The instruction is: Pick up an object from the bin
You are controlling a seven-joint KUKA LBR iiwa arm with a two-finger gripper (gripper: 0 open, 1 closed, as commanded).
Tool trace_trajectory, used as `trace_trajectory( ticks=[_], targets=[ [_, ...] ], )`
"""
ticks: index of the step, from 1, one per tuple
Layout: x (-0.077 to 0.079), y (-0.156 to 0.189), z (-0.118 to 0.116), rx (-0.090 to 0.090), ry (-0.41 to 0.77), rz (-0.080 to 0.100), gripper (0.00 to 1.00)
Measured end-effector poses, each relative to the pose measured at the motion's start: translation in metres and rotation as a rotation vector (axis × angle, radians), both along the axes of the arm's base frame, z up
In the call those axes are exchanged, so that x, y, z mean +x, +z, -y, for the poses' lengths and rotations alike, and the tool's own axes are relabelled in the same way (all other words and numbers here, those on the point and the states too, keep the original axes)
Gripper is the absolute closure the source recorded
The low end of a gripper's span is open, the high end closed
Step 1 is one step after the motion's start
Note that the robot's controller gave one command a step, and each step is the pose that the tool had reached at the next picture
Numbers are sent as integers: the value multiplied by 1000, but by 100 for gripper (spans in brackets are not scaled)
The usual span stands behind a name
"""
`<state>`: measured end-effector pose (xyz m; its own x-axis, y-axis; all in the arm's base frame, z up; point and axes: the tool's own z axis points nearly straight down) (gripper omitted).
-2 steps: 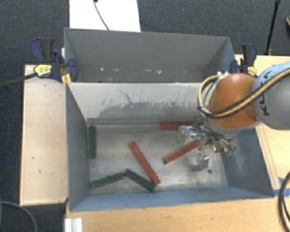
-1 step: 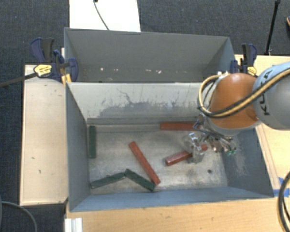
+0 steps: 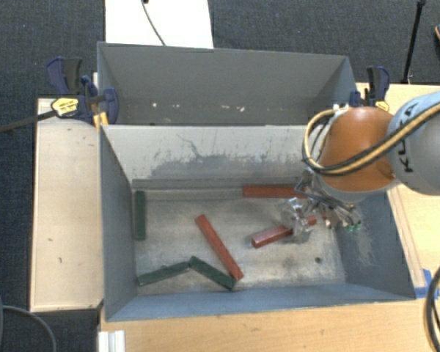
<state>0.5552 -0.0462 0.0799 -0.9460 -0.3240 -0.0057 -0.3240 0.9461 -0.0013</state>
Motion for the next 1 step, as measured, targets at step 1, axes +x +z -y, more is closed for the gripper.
trace_trajectory(
  ticks=[1],
  targets=[
    [2,67,0,-1,-5,4,100]
  ],
)
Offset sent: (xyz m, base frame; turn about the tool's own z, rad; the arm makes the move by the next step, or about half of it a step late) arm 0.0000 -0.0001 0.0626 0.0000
